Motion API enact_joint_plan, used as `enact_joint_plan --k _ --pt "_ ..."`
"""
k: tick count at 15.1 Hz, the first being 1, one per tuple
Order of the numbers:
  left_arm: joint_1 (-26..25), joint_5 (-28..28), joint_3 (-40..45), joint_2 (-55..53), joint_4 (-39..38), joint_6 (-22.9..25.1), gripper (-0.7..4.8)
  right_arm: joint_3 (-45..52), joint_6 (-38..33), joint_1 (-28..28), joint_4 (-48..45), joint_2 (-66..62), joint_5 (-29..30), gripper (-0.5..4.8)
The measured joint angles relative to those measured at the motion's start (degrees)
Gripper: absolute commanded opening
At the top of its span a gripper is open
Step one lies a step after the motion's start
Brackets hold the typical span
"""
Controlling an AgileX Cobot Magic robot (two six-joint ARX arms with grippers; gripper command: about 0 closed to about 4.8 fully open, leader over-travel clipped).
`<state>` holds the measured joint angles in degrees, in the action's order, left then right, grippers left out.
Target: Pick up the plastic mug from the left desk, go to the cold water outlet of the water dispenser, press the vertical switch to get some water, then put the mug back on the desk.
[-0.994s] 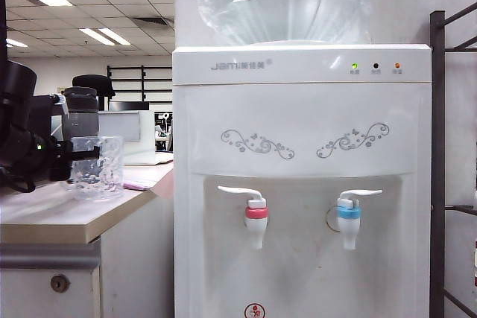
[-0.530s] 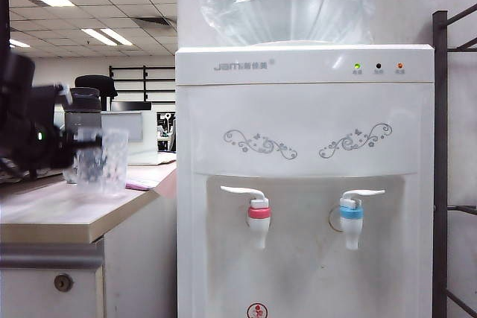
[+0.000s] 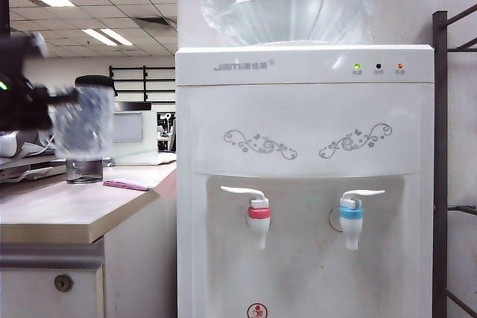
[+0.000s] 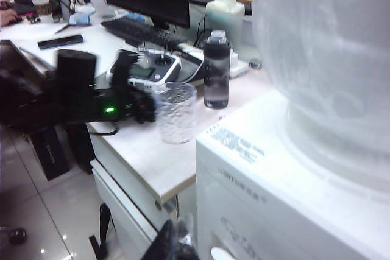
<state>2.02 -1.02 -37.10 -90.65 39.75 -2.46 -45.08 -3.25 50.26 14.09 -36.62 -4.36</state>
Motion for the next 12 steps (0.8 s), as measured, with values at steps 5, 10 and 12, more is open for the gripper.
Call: enact_joint_plan --k 5,10,12 --pt "14.4 -0.4 7.1 26.4 -11.8 -2.6 -0.06 0.0 0.5 0.0 -1.1 5.8 -4.8 -0.01" --pt "27.5 2.0 7.1 26.4 -13.4 -4.7 -0.07 0.0 2.1 0.0 1.4 8.1 -7.7 -0.01" --pt "33.3 4.5 7.1 26.4 -13.4 -4.9 -0.07 0.0 2.9 0.0 1.3 9.2 -8.9 -0.01"
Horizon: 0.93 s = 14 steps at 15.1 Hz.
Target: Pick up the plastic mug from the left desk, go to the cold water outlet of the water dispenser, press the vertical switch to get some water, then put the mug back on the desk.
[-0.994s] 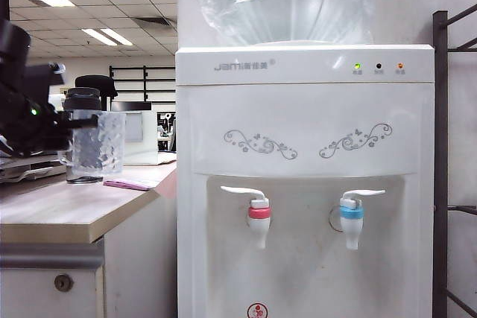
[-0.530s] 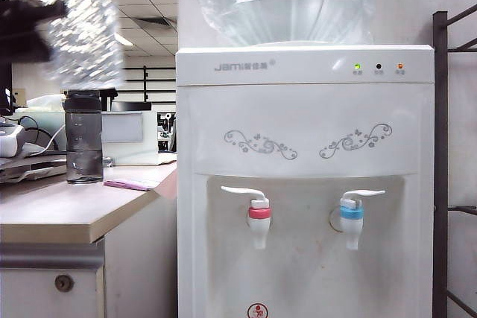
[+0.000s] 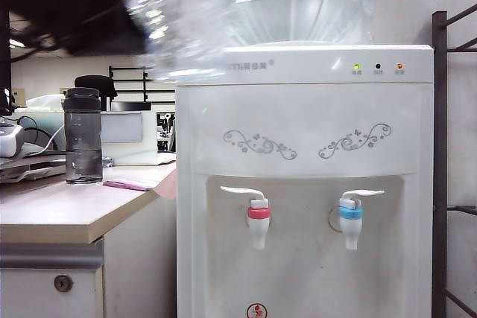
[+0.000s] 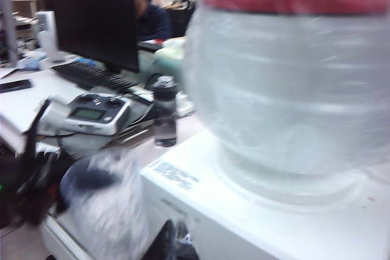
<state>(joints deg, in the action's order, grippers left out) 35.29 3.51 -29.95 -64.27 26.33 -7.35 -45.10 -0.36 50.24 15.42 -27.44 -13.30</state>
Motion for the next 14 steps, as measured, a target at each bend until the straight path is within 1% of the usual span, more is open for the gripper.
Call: enact_joint_plan --k 2,4,6,10,14 --pt "4.4 2.4 0.0 0.0 0.0 -0.3 -0.07 0.0 0.2 0.0 0.2 0.0 -0.9 -0.01" --pt "10.3 4.1 0.0 0.0 -0.5 -2.8 -0.06 0.0 0.3 0.0 1.2 0.2 -2.3 -0.01" --pt "14.1 6.8 0.0 -0.3 -2.2 -2.8 -0.07 0.0 0.4 0.0 1.8 0.2 -3.8 -0.01" --pt "19.5 10.9 0.0 -5.9 -2.4 -4.2 -0.06 0.0 0.4 0.0 2.1 0.3 -4.9 -0.01" --pt "22.6 11.8 0.1 -17.0 4.1 -7.5 -0.07 0.0 0.4 0.0 2.0 0.3 -4.9 -0.01"
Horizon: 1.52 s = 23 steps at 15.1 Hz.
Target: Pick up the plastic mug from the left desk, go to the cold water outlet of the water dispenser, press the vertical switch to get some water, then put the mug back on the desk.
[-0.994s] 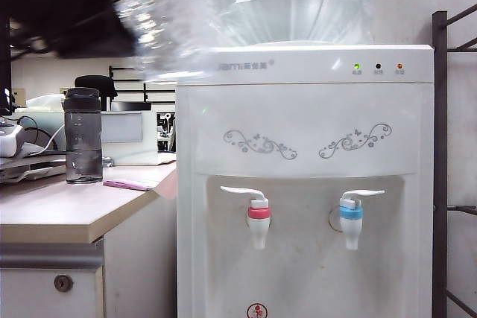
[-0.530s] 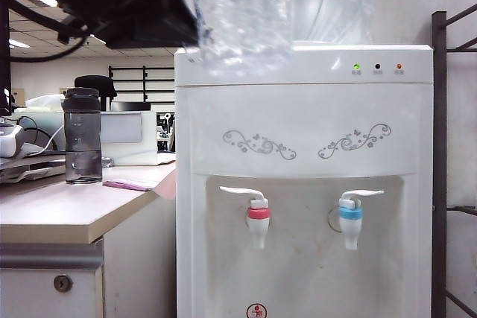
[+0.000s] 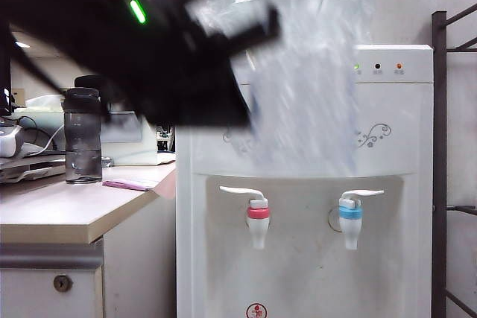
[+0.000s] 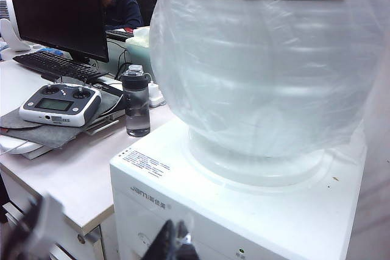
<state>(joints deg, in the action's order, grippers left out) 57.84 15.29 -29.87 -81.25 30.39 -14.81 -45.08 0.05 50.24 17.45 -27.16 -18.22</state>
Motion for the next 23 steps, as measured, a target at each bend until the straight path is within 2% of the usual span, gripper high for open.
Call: enact_joint_plan --k 3,5,7,12,16,17,21,23 --pt "0.4 0.2 0.0 -10.3 5.9 -0.3 -0.07 0.0 0.0 0.0 0.0 0.4 0.0 -0.01" --pt "0.4 0.2 0.0 -13.5 7.5 -0.3 -0.07 0.0 0.0 0.0 0.0 0.9 0.0 -0.01" --pt "0.4 0.2 0.0 -17.5 12.2 -0.3 -0.07 0.0 0.0 0.0 0.2 1.4 0.0 -0.01" --pt "0.4 -0.4 -6.7 -24.2 11.7 -0.3 -0.07 0.0 0.0 0.0 1.1 1.7 0.0 -0.01" --pt "0.4 -1.2 -11.6 -27.5 5.9 -1.6 -0.07 0.0 0.0 0.0 1.1 1.7 0.0 -0.01" --pt "0.4 -1.2 -12.1 -28.1 5.9 -2.9 -0.07 0.0 0.0 0.0 1.2 1.7 0.0 -0.01" --pt "0.3 -1.1 -13.7 -30.2 6.4 -3.1 -0.07 0.0 0.0 0.0 2.2 1.7 0.0 -0.01" --pt "0.0 0.0 -13.8 -32.8 11.6 -3.1 -0.07 0.0 0.0 0.0 3.0 1.7 0.0 -0.01"
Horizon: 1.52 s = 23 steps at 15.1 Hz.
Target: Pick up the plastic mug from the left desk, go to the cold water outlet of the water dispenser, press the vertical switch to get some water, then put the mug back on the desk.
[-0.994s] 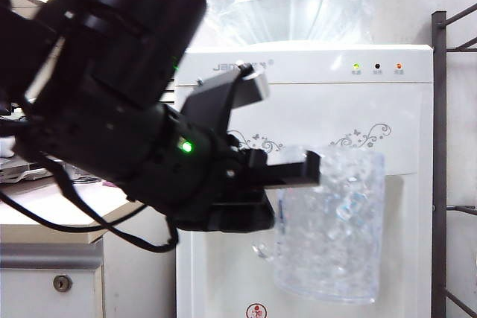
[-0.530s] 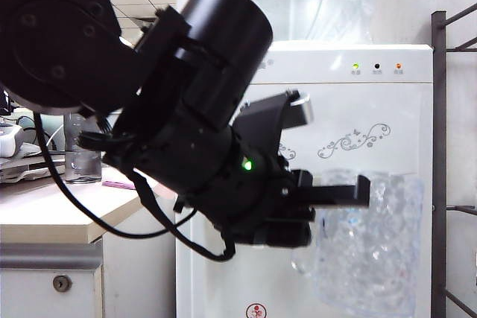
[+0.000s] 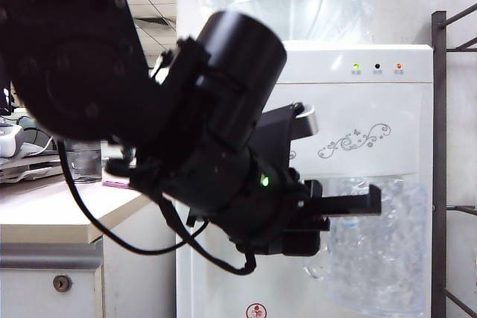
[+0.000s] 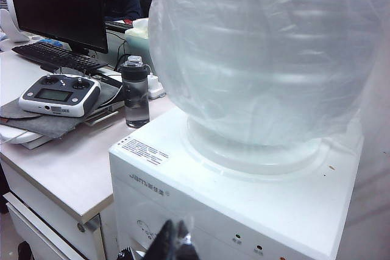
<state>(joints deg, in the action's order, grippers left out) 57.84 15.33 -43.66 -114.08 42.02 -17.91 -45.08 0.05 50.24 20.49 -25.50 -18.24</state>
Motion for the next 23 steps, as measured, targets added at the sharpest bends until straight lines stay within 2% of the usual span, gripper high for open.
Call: enact_joint_plan --k 4,23 --pt "-0.1 0.2 0.0 -1.0 2.9 0.1 -0.06 0.0 0.0 0.0 1.3 0.0 0.0 -0.01" --pt "-0.1 0.2 0.0 -1.0 2.9 0.1 -0.06 0.0 0.0 0.0 1.3 0.0 0.0 -0.01"
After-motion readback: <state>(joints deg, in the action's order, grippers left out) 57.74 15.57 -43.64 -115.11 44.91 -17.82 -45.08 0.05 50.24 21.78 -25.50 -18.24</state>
